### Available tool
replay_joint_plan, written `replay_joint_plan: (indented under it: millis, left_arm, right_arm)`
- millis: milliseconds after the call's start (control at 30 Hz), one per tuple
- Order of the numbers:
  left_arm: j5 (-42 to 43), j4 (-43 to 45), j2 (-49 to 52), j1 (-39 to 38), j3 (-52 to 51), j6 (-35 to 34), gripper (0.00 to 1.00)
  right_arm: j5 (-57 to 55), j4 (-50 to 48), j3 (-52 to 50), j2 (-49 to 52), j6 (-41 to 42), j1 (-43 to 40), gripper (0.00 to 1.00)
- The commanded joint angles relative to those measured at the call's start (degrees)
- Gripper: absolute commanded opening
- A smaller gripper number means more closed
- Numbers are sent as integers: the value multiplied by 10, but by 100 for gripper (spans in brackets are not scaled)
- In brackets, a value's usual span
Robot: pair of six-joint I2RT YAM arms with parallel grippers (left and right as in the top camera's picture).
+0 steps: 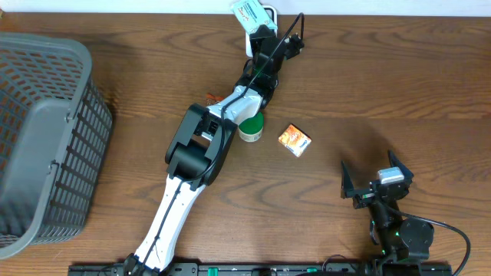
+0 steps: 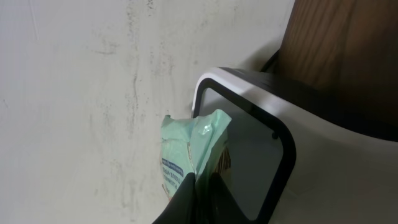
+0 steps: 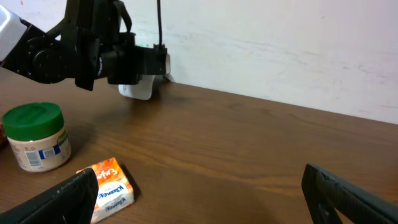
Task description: Scan the item barcode
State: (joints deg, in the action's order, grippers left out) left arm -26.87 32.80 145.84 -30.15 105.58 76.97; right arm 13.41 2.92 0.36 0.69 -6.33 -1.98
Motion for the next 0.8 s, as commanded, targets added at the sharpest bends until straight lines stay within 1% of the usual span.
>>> replay_joint_plan:
  millis: [0,100,200,267,400,567,767]
  left_arm:
    - [10,8,8,2,18,6,7]
    - [7,27,8,1,18,6,7]
    - [-8,82,8,-1,23,6,8]
    - [-17,101,7,-1,33,11,7]
    - [-28,100,7,-1,56,26,7]
    - [-34,96,7,-1,61,30,7]
    - [-34,27,8,-1,61,22,7]
  right_arm:
    - [0,3,0,-3,-2,6,99]
    - [0,3,0,-3,-2,6,99]
    - [0,3,0,-3,-2,6,99]
    - [0,3,0,-3,-2,6,99]
    - [0,3,0,-3,-2,6,99]
    - [0,3,0,-3,-2,6,99]
    - [0,3,0,-3,-2,6,99]
